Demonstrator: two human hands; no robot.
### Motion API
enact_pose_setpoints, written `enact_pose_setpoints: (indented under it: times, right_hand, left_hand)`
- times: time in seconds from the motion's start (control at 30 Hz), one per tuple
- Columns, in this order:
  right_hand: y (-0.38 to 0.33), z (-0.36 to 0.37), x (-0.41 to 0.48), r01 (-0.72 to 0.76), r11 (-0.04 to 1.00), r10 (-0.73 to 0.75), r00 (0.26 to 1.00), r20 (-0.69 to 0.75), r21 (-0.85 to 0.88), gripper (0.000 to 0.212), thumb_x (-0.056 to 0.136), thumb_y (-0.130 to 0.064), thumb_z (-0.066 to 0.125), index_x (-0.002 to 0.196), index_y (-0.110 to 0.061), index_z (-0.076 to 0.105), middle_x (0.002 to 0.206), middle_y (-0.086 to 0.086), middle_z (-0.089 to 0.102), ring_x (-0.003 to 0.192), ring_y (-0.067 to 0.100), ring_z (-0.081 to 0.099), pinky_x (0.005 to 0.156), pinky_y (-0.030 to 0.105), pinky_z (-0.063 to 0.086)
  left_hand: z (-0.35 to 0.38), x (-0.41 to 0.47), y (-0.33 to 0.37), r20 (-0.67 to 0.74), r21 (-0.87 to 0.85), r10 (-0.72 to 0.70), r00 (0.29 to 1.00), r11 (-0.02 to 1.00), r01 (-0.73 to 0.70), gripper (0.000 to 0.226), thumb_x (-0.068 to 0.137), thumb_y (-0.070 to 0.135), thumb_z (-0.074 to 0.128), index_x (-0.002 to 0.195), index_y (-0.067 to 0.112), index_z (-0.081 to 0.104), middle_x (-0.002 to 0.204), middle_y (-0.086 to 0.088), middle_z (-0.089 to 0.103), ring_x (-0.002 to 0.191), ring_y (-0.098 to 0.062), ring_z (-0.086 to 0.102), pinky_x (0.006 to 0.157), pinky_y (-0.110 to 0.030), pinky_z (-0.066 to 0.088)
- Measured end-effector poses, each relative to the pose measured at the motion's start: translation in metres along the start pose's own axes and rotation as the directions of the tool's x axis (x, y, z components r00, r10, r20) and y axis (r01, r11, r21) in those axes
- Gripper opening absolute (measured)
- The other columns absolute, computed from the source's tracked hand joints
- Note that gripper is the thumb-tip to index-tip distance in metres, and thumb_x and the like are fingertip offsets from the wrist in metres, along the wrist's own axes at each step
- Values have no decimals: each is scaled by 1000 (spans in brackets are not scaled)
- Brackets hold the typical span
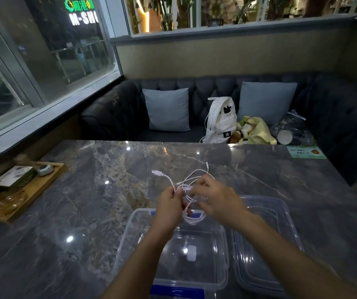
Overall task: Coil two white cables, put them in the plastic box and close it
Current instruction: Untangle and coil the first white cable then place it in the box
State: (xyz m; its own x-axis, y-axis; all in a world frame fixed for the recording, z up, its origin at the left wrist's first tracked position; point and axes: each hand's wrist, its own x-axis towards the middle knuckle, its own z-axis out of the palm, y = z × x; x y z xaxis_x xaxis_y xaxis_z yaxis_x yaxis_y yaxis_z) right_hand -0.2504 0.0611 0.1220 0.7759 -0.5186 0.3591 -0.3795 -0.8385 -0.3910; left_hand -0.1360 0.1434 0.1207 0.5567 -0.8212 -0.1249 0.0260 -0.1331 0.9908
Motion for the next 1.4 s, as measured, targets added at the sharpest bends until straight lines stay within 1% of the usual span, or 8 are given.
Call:
enact_pose_setpoints:
  times: [0.13,0.3,0.47,0.67,0.77,0.93,1.2,1.4]
  right_hand:
    - [1,1,-1,134,989,-139,987,-84,-55,11,78,-13,63,79,-6,71,89,13,63,70,28,61,54,32,47]
    - [-2,3,-2,-32,894,187,933,-308,446,7,73,2,68,75,-4,71,75,2,67,68,8,61,66,22,50]
    - [-5,-2,6,-287,436,586,810,-26,853,21,73,-6,72,57,-18,64,43,0,60,35,11,52,36,19,43]
    - [-3,-7,7,-462,100,587,743,322,881,8,76,-5,69,69,-2,66,56,11,61,40,12,55,38,19,46]
    - [-2,-10,6,-464,116,559,761,328,878,9,77,-4,68,70,1,65,58,13,62,41,12,56,40,19,48]
    - [-6,-7,8,-410,181,578,780,241,894,12,76,-6,69,65,-3,65,59,13,62,42,14,56,41,21,48]
    - [-5,-2,10,-373,290,574,805,152,882,19,80,-12,68,62,-13,63,45,-1,58,39,10,53,38,22,46]
    - [-3,4,15,-396,364,610,785,105,843,34,88,-20,58,55,-16,50,38,-5,47,33,9,47,35,20,43]
  left_hand:
    - [1,-3,2,88,-53,-38,995,998,43,28,100,15,35,92,7,61,67,-8,64,52,-12,63,46,-22,51]
    - [-1,-2,6,151,-113,-100,983,987,118,25,99,18,38,99,3,59,69,-9,64,54,-15,65,54,-30,57]
    - [1,-6,1,159,-126,-53,986,989,74,21,99,13,37,87,8,54,58,-4,55,46,-11,59,49,-28,55]
    - [1,-5,-6,72,-67,70,995,996,-65,28,96,7,43,77,15,62,47,7,57,43,-3,53,44,-20,48]
    - [1,-3,-8,-51,-91,85,995,992,-90,9,90,9,55,88,14,62,60,0,62,46,-9,57,46,-25,51]
    - [0,5,-8,-301,-70,90,949,991,-116,22,80,12,70,94,14,53,81,-13,65,49,-14,65,46,-27,54]
    - [-3,5,-7,-169,120,204,964,975,-185,11,86,9,61,91,12,71,54,2,59,45,-3,50,47,-19,45]
    - [6,0,-10,-181,144,259,949,961,-235,12,87,7,59,87,16,67,65,2,60,55,-5,52,55,-21,44]
